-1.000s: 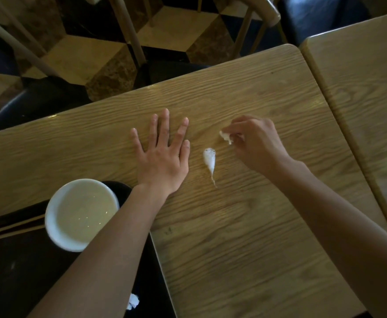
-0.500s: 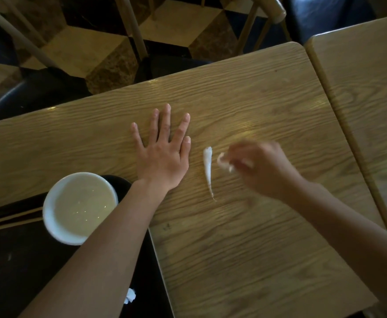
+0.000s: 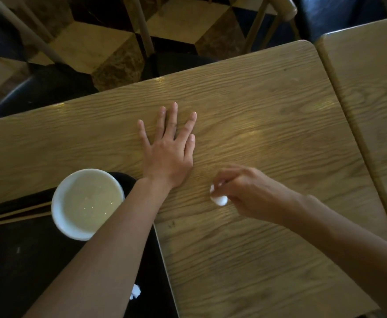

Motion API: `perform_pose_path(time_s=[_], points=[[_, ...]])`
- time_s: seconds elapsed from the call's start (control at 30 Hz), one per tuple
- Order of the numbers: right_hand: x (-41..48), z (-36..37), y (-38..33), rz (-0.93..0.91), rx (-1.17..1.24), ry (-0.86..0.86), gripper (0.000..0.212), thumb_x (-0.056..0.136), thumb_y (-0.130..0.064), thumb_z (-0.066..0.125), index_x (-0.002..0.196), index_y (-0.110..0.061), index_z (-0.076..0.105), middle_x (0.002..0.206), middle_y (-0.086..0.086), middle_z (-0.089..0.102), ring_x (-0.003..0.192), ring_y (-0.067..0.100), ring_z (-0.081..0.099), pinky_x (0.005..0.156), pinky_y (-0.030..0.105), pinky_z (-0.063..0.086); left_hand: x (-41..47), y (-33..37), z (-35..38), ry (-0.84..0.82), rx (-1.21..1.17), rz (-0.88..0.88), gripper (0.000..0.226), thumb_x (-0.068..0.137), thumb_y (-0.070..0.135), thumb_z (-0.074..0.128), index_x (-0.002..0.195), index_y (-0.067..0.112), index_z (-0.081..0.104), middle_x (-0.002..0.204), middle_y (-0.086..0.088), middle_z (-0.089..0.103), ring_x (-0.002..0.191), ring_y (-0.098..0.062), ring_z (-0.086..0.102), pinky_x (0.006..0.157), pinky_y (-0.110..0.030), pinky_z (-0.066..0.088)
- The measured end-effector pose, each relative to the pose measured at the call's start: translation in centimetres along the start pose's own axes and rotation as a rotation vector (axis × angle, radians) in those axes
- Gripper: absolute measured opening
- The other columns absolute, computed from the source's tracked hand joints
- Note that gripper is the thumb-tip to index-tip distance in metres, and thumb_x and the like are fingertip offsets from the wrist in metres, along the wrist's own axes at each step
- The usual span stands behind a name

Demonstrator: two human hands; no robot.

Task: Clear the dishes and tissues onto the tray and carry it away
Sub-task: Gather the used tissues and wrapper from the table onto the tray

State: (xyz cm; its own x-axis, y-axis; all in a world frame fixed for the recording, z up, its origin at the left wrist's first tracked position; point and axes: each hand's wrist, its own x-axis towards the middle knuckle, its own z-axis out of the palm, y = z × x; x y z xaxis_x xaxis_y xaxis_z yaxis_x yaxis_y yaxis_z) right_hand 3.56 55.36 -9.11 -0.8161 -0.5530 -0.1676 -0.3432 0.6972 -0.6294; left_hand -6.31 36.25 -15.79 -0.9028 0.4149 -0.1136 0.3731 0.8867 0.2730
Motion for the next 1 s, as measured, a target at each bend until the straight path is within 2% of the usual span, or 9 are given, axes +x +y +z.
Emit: perform_pose_path(time_s=[0.07,0.13,0.27,0.37,0.53,0.7,0.83,0.9,1.0], points=[[-0.4,-0.8,0.2,0.001,0.031,-0.035,0.031,0.077,0.014,0.072,0.092,-0.012,0.081,0.098,0.0,0.074,0.088,0.009,0.068,0.08,0.011,0.049,-0.1,0.0,-0.1,-0.002,-0.009,0.002,0.055,0.105,0.045,0.018,0.16,0.04,0.016,0.171,-0.003,0.003,0.156,-0.023,-0.004,0.118,-0.064,-0.011],[0.3,-2.3,1.3,0.074,0.066,0.109,0.026,0.08,0.009,0.074,0.091,-0.012,0.082,0.097,0.001,0.076,0.084,0.006,0.07,0.08,0.001,0.043,-0.1,0.0,-0.1,-0.008,-0.011,0.0,0.055,0.105,0.046,0.016,0.16,0.041,0.015,0.171,-0.002,0.001,0.156,-0.022,-0.006,0.118,-0.064,-0.011],[3.1,-5.0,4.3,0.299,-0.016,0.436,0.026,0.085,0.006,0.072,0.102,-0.011,0.081,0.103,0.006,0.076,0.089,0.018,0.072,0.082,0.026,0.056,-0.1,-0.2,-0.2,-0.02,0.004,0.003,0.055,0.105,0.048,0.013,0.159,0.043,0.013,0.171,-0.001,0.0,0.156,-0.022,-0.007,0.118,-0.063,-0.011],[4.1,-4.0,4.0,0.312,-0.067,0.392,0.027,0.085,0.007,0.069,0.101,-0.01,0.082,0.101,0.009,0.076,0.089,0.022,0.071,0.081,0.028,0.054,-0.1,-0.2,-0.2,-0.043,-0.015,-0.006,0.055,0.104,0.049,0.011,0.159,0.045,0.011,0.171,0.001,-0.003,0.156,-0.02,-0.01,0.118,-0.062,-0.015],[0.8,-0.1,0.5,0.076,0.009,0.223,0.026,0.077,0.016,0.07,0.082,-0.007,0.08,0.092,0.005,0.074,0.084,0.012,0.068,0.076,0.024,0.056,0.0,0.0,-0.7,-0.063,-0.058,-0.013,0.056,0.104,0.047,0.016,0.16,0.043,0.012,0.171,0.001,-0.005,0.155,-0.018,-0.012,0.117,-0.06,-0.018],[-2.4,1.7,-1.0,0.046,0.077,-0.012,0.032,0.075,0.014,0.071,0.091,-0.011,0.082,0.092,0.002,0.073,0.082,0.014,0.068,0.077,0.011,0.046,0.0,-0.1,-1.1,-0.092,-0.05,0.011,0.058,0.102,0.046,0.016,0.16,0.041,0.012,0.171,-0.002,-0.004,0.155,-0.021,-0.012,0.116,-0.061,-0.018],[0.2,-2.3,1.7,0.244,0.079,0.247,0.029,0.079,0.008,0.074,0.096,-0.013,0.083,0.093,0.002,0.077,0.08,0.008,0.068,0.074,-0.002,0.035,0.1,-0.2,-0.9,-0.1,-0.065,-0.015,0.057,0.102,0.05,0.011,0.159,0.046,0.008,0.171,0.003,-0.008,0.154,-0.016,-0.016,0.117,-0.058,-0.02],[2.3,-4.8,3.9,0.334,0.02,0.389,0.026,0.084,0.004,0.071,0.101,-0.013,0.082,0.099,0.004,0.078,0.086,0.016,0.071,0.077,0.004,0.04,0.1,-0.3,-0.7,-0.103,-0.045,-0.014,0.056,0.103,0.051,0.008,0.158,0.048,0.006,0.17,0.005,-0.009,0.154,-0.015,-0.017,0.117,-0.058,-0.02],[5.4,-7.0,6.0,0.372,-0.056,0.418,0.024,0.091,0.0,0.065,0.107,-0.01,0.079,0.11,0.008,0.076,0.1,0.021,0.07,0.09,0.029,0.054,0.2,-0.4,-0.5,-0.101,-0.046,-0.018,0.055,0.103,0.051,0.01,0.158,0.048,0.007,0.171,0.005,-0.008,0.154,-0.015,-0.016,0.117,-0.057,-0.02]])
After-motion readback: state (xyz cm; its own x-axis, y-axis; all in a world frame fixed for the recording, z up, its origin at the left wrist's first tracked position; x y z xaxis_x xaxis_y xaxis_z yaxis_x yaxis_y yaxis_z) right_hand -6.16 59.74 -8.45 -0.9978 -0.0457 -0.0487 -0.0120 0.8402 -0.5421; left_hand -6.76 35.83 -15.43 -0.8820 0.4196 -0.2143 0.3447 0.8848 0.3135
